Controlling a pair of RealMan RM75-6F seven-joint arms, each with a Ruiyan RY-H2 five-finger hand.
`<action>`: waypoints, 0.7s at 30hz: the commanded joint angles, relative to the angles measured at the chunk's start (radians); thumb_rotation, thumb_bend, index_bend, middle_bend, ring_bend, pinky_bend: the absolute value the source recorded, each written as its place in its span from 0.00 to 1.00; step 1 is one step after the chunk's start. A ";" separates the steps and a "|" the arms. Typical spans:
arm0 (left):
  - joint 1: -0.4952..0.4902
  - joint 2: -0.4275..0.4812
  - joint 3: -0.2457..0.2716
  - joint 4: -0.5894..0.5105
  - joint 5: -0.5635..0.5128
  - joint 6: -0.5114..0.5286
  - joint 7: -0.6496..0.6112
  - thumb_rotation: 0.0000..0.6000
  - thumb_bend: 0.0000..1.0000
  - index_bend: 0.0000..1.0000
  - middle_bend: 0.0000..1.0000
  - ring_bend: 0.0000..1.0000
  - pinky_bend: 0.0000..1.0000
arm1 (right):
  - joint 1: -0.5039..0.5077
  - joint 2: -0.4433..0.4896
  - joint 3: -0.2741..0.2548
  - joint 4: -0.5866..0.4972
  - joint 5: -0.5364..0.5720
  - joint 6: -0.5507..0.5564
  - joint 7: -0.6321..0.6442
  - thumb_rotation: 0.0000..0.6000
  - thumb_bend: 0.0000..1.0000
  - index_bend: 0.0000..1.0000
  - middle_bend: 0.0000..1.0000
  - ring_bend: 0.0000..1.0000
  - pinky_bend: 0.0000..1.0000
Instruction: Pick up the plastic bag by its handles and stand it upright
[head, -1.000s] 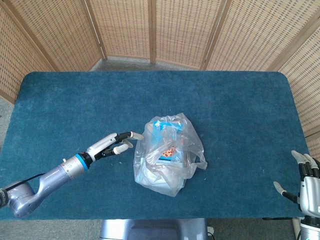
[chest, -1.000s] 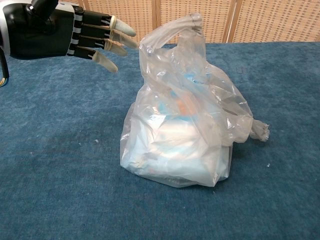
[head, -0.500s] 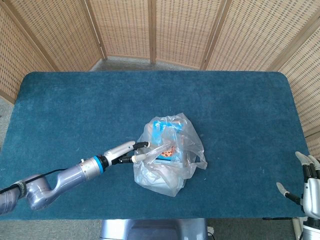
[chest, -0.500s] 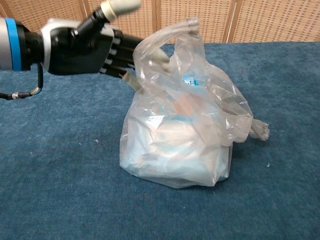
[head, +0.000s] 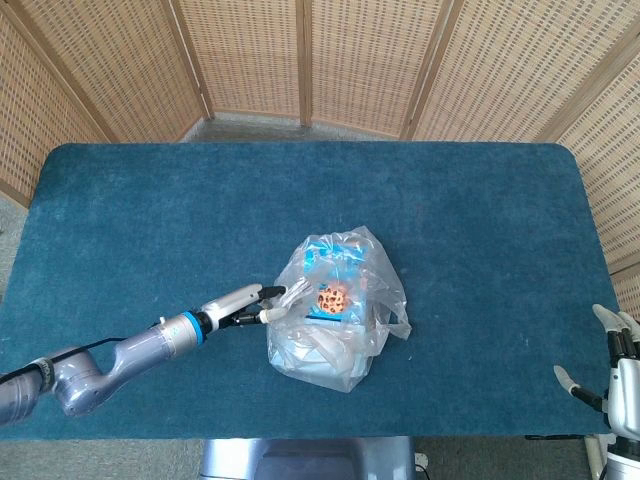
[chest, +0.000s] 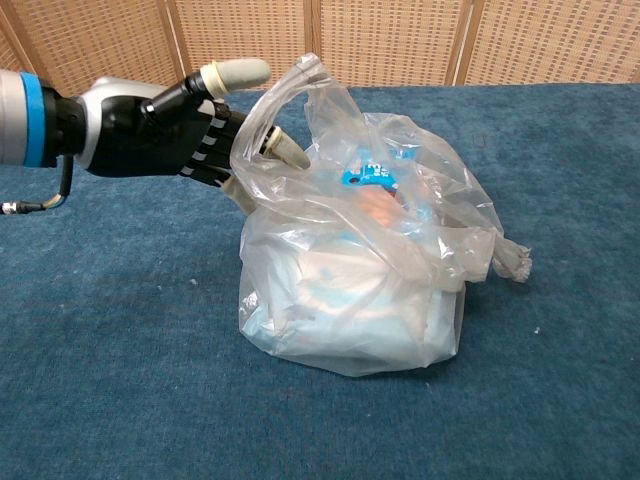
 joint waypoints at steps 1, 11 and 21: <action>0.016 0.049 -0.019 -0.055 0.017 0.042 -0.052 0.00 0.05 0.20 0.17 0.13 0.26 | 0.000 0.000 0.000 -0.001 -0.003 0.002 0.000 1.00 0.13 0.13 0.21 0.14 0.11; -0.045 0.096 -0.032 -0.081 0.081 0.019 -0.074 0.00 0.05 0.20 0.17 0.13 0.26 | -0.008 0.002 0.002 -0.004 -0.012 0.022 0.005 1.00 0.13 0.13 0.21 0.14 0.11; -0.119 0.083 -0.049 -0.048 -0.001 -0.068 -0.009 0.00 0.05 0.20 0.17 0.13 0.26 | -0.017 0.000 0.000 0.004 -0.017 0.035 0.022 1.00 0.13 0.13 0.21 0.14 0.11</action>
